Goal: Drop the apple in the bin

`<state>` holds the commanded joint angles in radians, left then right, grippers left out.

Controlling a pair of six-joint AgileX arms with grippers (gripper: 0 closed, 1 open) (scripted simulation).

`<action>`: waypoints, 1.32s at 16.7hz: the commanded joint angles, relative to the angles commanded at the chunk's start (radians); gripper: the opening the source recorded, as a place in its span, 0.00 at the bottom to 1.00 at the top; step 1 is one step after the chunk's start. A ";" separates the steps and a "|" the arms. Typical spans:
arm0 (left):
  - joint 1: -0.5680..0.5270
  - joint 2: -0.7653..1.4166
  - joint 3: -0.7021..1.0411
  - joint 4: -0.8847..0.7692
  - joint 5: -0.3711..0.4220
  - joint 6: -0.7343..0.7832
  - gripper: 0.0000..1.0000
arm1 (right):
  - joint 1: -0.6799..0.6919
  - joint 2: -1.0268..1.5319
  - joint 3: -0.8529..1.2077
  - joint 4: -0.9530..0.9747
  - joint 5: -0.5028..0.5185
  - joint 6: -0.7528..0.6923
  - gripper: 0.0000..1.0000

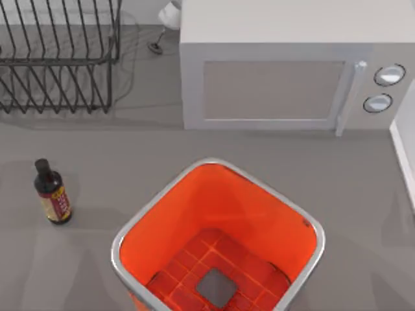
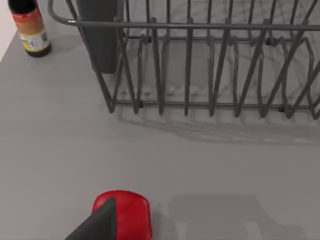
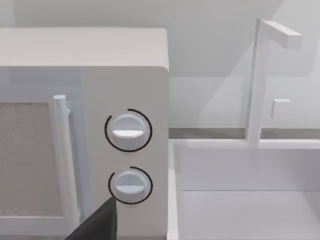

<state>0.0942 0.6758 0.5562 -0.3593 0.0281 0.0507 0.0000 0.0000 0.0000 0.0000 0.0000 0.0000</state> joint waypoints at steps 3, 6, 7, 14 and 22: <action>0.041 0.334 0.233 -0.152 0.007 0.021 1.00 | 0.000 0.000 0.000 0.000 0.000 0.000 1.00; 0.083 0.661 0.451 -0.298 0.010 0.041 1.00 | 0.000 0.000 0.000 0.000 0.000 0.000 1.00; 0.096 0.760 0.518 -0.344 0.011 0.048 1.00 | 0.000 0.000 0.000 0.000 0.000 0.000 1.00; 0.166 1.222 0.839 -0.590 0.009 0.082 1.00 | 0.000 0.000 0.000 0.000 0.000 0.000 1.00; 0.170 1.272 0.872 -0.618 0.008 0.086 1.00 | 0.000 0.000 0.000 0.000 0.000 0.000 1.00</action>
<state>0.2644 1.9474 1.4278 -0.9777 0.0360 0.1362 0.0000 0.0000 0.0000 0.0000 0.0000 0.0000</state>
